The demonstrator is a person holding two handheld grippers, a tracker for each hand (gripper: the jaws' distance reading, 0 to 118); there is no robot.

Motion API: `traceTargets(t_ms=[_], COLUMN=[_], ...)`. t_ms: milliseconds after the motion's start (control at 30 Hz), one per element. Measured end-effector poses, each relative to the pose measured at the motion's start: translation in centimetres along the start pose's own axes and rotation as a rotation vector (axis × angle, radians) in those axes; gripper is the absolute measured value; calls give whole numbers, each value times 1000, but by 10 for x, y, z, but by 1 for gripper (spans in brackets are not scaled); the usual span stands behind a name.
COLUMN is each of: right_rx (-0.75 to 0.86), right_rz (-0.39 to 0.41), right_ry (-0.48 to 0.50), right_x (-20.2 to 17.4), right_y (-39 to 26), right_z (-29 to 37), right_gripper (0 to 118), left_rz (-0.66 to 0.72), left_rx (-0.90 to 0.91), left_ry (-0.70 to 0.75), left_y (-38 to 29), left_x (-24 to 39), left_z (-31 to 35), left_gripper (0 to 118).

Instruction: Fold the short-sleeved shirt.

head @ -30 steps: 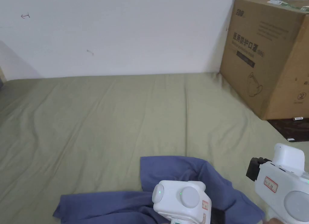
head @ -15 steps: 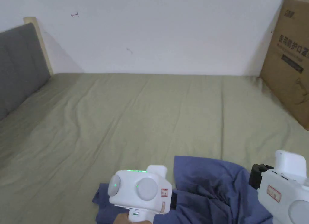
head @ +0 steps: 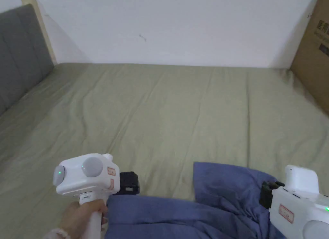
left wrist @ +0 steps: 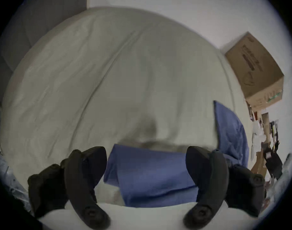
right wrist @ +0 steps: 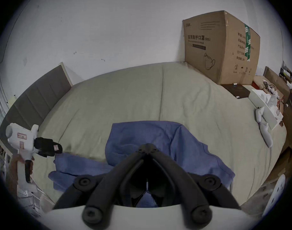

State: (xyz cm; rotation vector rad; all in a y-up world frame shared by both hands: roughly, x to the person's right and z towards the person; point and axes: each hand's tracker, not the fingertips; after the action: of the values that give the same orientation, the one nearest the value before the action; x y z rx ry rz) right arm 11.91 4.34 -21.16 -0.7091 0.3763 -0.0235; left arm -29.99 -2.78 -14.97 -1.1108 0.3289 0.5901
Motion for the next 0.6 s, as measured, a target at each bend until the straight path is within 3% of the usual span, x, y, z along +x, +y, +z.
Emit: traceTargets(t_ms=[67, 100, 133, 167, 233, 300, 500, 600], right_rx=[-17, -26, -34, -43, -55, -60, -84, -158], right_rz=[11, 16, 20, 20, 12, 5, 69, 64], right_ry=[-3, -8, -12, -16, -19, -22, 17, 23], right_x=[2, 3, 4, 6, 13, 18, 43, 57], right_y=[-3, -5, -5, -6, -6, -2, 32, 54], right_z=[-5, -8, -11, -14, -18, -22, -52, -90], right_gripper=[0, 0, 0, 0, 0, 0, 3, 94], left_rz=[13, -13, -57, -74, 5, -28, -113, -127], left_rx=[-68, -39, -25, 14, -12, -12, 26, 51], left_ry=[6, 8, 72, 81, -67, 14, 28, 6], left_y=[-4, -12, -17, -18, -13, -11, -16, -14], left_x=[-6, -4, 1, 1, 3, 9, 20, 22], left_z=[-21, -27, -31, -28, -22, -21, -4, 8], left_gripper=[99, 82, 43, 29, 7, 7, 7, 7])
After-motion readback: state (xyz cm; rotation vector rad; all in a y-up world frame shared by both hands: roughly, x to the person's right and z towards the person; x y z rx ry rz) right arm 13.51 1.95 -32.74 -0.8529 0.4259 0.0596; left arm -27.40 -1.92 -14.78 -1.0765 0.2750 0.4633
